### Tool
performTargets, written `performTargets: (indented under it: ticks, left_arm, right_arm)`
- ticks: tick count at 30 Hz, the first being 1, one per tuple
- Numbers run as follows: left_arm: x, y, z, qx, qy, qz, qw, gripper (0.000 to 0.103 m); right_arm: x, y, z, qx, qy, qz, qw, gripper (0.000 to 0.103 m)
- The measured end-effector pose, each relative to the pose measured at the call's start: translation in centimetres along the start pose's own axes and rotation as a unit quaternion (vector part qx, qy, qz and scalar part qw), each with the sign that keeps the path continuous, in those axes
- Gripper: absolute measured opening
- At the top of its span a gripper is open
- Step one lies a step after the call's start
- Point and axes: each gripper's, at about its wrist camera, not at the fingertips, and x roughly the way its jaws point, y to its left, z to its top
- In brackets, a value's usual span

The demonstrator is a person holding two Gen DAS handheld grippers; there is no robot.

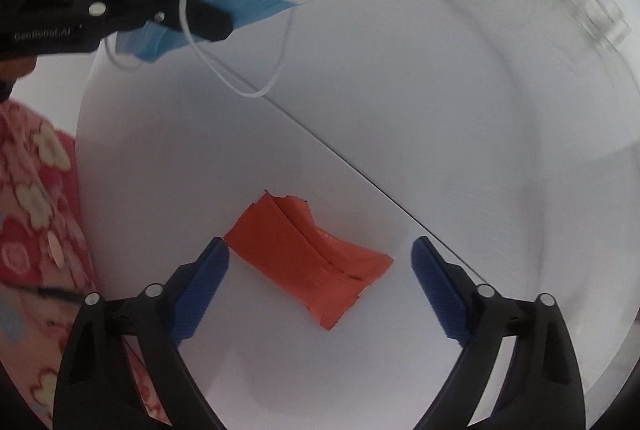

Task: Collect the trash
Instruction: 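Grasp the red packet with the right tool while the left tool lifts the mask, then carry the mask and red packet over the trash bin and open the left tool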

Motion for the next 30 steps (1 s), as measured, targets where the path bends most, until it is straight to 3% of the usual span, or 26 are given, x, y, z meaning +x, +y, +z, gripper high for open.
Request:
performTargets:
  ticks: [6, 10, 15, 19, 22, 25, 30]
  left_arm:
    - [0.6, 0.2, -0.4, -0.013, 0.008, -0.002, 0.9999, 0.005]
    - [0.6, 0.0, -0.7, -0.012, 0.007, 0.000, 0.9999, 0.005]
    - [0.3, -1.2, -0.9, -0.004, 0.002, -0.002, 1.0000, 0.005]
    - [-0.2, -3.2, -1.1, 0.014, -0.005, -0.008, 0.9999, 0.005]
    - [-0.5, -5.8, -1.4, 0.035, -0.007, -0.022, 0.9991, 0.005]
    - [-0.6, -9.2, -1.1, 0.070, -0.011, -0.037, 0.9968, 0.005]
    - [-0.5, -16.7, 0.1, 0.127, -0.017, -0.063, 0.9897, 0.005]
  right_arm:
    - [1.5, 0.3, 1.1, -0.060, 0.038, -0.001, 0.997, 0.063]
    - [1.1, -0.6, 1.4, -0.039, 0.036, -0.004, 0.999, 0.041]
    - [0.3, -1.3, 0.6, 0.012, 0.018, -0.015, 1.000, 0.036]
    - [-2.2, -1.7, -1.8, 0.104, -0.031, -0.018, 0.994, 0.036]
    - [-5.1, -2.4, -4.8, 0.205, -0.081, -0.016, 0.975, 0.036]
    - [-8.1, -2.8, -10.4, 0.317, -0.130, -0.018, 0.939, 0.036]
    - [-11.7, -1.8, -20.6, 0.431, -0.166, -0.044, 0.886, 0.036]
